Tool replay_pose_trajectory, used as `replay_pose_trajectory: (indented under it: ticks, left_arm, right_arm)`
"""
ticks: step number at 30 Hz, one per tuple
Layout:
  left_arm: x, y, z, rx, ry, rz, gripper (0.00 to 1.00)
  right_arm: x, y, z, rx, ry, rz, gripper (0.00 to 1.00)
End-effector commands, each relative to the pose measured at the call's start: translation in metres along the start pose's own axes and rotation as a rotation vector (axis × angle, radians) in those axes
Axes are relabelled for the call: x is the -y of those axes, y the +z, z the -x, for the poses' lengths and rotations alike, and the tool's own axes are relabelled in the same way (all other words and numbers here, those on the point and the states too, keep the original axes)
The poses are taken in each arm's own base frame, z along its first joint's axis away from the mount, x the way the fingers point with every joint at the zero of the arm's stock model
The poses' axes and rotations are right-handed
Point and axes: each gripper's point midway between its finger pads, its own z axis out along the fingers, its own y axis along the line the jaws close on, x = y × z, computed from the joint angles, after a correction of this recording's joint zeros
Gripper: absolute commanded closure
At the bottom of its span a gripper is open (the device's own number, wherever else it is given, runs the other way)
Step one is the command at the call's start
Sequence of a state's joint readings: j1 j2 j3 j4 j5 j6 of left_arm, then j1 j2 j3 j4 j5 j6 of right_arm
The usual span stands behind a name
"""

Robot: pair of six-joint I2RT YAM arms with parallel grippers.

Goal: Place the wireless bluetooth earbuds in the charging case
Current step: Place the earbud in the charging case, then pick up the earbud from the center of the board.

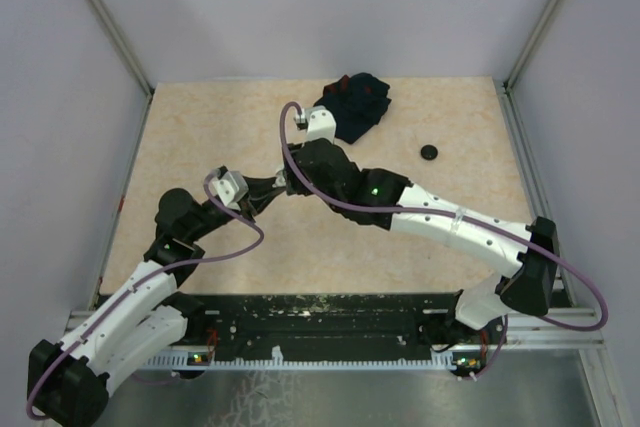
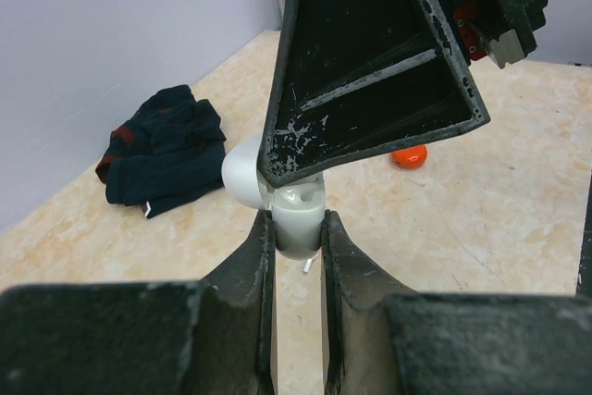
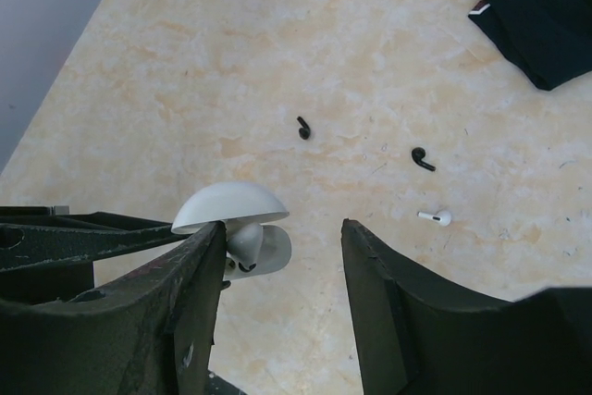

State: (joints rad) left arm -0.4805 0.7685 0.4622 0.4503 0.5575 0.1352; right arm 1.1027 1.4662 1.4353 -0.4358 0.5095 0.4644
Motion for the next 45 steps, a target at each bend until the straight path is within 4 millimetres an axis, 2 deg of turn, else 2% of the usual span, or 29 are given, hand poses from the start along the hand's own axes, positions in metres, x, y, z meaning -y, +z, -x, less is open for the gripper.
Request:
replay_pose_trajectory:
  ticks: [1,5,18,21,24,26,29,31,33,40,45]
  left_arm:
    - [0.0,0.001,0.014,0.053,0.016,0.002,1.0]
    - [0.0,0.002,0.013,0.05,0.005,-0.002,1.0]
    - [-0.005,0.002,0.011,0.05,-0.014,0.036,1.0]
    - [-0.003,0.002,0.011,0.051,-0.014,0.024,1.0]
    - [-0.005,0.003,0.01,0.046,-0.018,0.032,1.0]
    - [-0.009,0.003,0.008,0.038,-0.025,0.053,1.0]
    - [-0.023,0.001,0.0,-0.001,-0.054,0.136,1.0]
    - [-0.034,-0.001,-0.007,-0.038,-0.09,0.208,1.0]
    - [-0.042,-0.003,-0.012,-0.062,-0.096,0.254,1.0]
    - [-0.054,-0.004,-0.023,-0.124,-0.12,0.311,1.0]
    - [-0.063,-0.008,-0.032,-0.164,-0.131,0.368,1.0]
  right_arm:
    - [0.005,-0.009,0.029,0.06,0.038,0.007,0.46]
    - [0.008,-0.008,0.031,0.059,0.04,-0.004,0.42]
    - [0.012,-0.01,0.033,0.062,0.045,-0.005,0.41]
    - [0.008,-0.013,0.038,0.082,0.053,0.023,0.4]
    - [0.002,-0.024,0.054,0.144,0.053,0.089,0.4]
    - [0.006,-0.028,0.063,0.165,0.051,0.116,0.39]
    - [0.021,-0.025,0.061,0.135,0.038,0.121,0.39]
    - [0.037,-0.018,0.052,0.109,0.008,0.094,0.39]
    - [0.055,-0.008,0.034,0.061,-0.013,0.057,0.39]
    - [0.117,0.026,-0.022,-0.048,-0.009,-0.058,0.42]
    - [0.136,0.053,-0.06,-0.127,0.011,-0.117,0.48]
